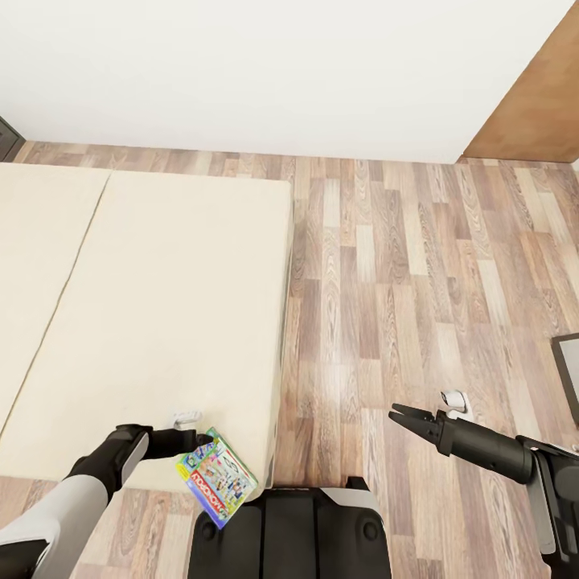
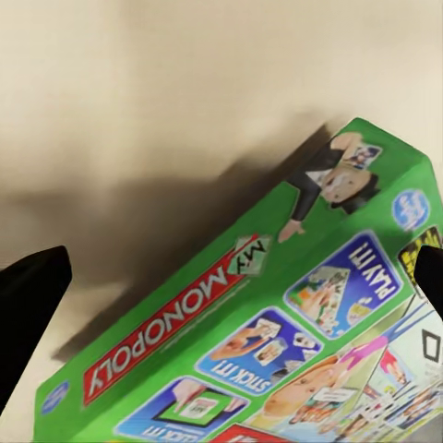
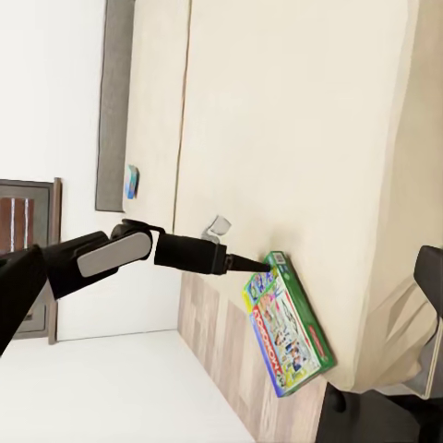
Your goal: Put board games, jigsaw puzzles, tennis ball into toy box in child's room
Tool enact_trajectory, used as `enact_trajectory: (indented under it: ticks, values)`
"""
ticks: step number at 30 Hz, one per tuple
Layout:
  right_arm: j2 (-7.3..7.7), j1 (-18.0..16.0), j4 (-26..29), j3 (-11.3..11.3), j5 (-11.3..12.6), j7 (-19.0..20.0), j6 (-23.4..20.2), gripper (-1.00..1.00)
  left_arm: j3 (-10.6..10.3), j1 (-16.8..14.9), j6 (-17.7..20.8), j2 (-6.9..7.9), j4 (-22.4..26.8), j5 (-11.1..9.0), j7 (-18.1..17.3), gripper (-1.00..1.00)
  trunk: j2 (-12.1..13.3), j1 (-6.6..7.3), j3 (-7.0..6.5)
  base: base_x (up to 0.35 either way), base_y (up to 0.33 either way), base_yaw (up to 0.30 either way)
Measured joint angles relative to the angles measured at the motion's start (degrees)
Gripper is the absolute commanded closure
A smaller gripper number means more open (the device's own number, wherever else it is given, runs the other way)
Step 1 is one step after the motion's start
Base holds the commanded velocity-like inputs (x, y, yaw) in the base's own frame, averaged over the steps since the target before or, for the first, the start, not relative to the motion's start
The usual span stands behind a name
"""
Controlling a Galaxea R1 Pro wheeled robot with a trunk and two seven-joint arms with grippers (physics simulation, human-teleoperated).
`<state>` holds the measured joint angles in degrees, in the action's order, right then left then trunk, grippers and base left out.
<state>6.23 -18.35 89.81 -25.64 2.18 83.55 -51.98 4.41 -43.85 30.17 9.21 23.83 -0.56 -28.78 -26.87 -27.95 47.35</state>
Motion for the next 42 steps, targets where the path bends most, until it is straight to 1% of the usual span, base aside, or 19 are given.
enact_trajectory:
  ticks: [16,29,34,36,37,41,42]
  values:
    - [0.0,0.0,0.0,0.0,0.03,0.0,0.0,-1.0,-0.09,0.12,0.31,0.11,0.78,0.87,0.13,-1.0,-0.01,0.02,0.5,0.0,0.0,0.0]
    - [0.0,0.0,0.0,0.0,0.06,0.08,0.01,-1.0,-0.18,0.12,0.51,0.53,1.14,0.25,-0.23,-1.0,-0.02,0.03,0.91,0.0,0.0,0.0]
    - [0.0,0.0,0.0,0.0,0.06,0.09,0.01,-1.0,0.49,0.14,0.3,0.64,0.96,-0.05,-0.47,-1.0,-0.02,0.03,1.01,0.0,0.0,0.0]
    - [0.0,0.0,0.0,0.0,0.05,0.09,0.01,-1.0,1.32,0.15,0.22,0.79,0.22,-1.2,-0.67,-1.0,-0.01,0.01,1.03,-0.003,0.0,0.0]
    - [0.0,0.0,0.0,0.0,0.06,0.09,0.01,-1.0,1.58,0.19,0.41,0.87,0.16,-1.43,-0.76,-1.0,0.0,0.01,1.04,-0.017,0.0,0.0]
    - [0.0,0.0,0.0,0.0,0.08,0.09,0.01,-1.0,2.75,0.24,-0.06,1.32,0.13,-0.25,-1.53,-1.0,0.01,-0.01,1.06,-0.045,0.0,0.0]
    - [0.0,0.0,0.0,0.0,0.07,0.09,0.01,-1.0,2.94,0.24,-0.14,1.36,0.15,-0.22,-1.93,-1.0,0.01,-0.01,1.06,-0.038,0.0,0.0]
